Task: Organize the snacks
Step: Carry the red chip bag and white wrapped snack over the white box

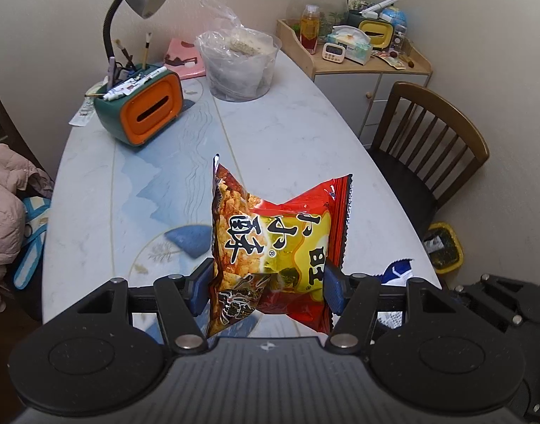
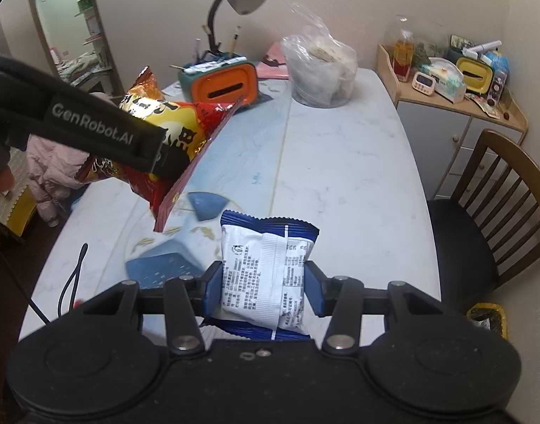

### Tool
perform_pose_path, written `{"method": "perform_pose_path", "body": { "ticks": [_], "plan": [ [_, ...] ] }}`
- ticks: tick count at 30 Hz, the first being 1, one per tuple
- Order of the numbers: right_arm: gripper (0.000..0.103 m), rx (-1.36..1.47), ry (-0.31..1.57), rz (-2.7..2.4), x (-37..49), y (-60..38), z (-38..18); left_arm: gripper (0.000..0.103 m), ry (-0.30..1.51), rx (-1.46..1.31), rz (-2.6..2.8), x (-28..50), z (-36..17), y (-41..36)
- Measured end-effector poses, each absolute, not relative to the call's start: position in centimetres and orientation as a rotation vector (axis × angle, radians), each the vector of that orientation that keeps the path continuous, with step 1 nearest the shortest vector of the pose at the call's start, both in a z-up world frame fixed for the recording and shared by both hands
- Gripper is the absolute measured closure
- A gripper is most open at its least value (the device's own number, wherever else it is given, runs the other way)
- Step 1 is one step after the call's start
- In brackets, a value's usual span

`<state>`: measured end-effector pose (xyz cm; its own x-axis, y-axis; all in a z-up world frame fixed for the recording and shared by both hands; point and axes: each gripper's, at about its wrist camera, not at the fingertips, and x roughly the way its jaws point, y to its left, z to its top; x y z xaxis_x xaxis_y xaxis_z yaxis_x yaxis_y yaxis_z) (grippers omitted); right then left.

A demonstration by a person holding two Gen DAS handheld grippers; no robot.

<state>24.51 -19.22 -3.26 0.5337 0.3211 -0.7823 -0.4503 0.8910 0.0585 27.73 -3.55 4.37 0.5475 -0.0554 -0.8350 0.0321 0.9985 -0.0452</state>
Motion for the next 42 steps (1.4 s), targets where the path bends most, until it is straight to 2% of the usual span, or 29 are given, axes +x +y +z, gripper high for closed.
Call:
{"method": "perform_pose_path", "body": {
  "ticks": [19, 42],
  "plan": [
    [0.057, -0.152, 0.914, 0.566, 14.3, -17.2, -1.4, 0.042, 1.035, 0.035, -0.074, 15.0, 5.0, -1.8],
    [0.057, -0.152, 1.101, 0.59, 9.8, -15.6, -8.8, 0.042, 1.209, 0.004, -0.089, 9.8, -3.4, -0.5]
  ]
}}
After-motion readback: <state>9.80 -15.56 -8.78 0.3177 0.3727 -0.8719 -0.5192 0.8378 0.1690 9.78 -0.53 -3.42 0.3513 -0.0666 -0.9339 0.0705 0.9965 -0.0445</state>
